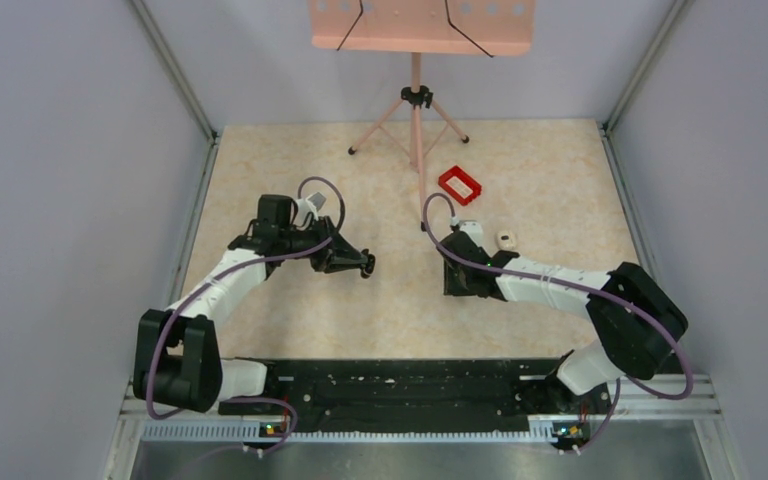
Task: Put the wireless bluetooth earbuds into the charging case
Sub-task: Move the right earbud to the center of the board, then pick up the right earbud from the center of the board.
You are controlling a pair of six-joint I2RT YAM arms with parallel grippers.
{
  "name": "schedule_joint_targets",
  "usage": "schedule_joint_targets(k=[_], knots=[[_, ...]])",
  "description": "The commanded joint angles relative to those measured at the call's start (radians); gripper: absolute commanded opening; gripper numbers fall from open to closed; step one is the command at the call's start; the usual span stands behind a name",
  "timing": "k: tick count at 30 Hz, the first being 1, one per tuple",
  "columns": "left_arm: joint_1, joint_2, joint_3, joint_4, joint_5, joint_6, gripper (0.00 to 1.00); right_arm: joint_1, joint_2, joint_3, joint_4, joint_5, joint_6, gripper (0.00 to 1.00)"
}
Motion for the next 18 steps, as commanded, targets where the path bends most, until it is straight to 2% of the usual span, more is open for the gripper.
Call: schedule_joint_targets(k=[1,7,18], knots=[[-0.007,0.002,0.047,0.046,0.000,0.000,0.00,-0.007,0.000,0.044,-0.027,-0.034,0.158,0.35],[-0.011,-0.004,0.037,0.051,-0.004,-0.003,0.00,-0.011,0.031,0.046,-0.057,-0.004,0.355,0.36],[-0.012,-0.011,0.029,0.063,0.002,-0.007,0.00,-0.024,0.061,0.048,-0.066,0.079,0.422,0.34]])
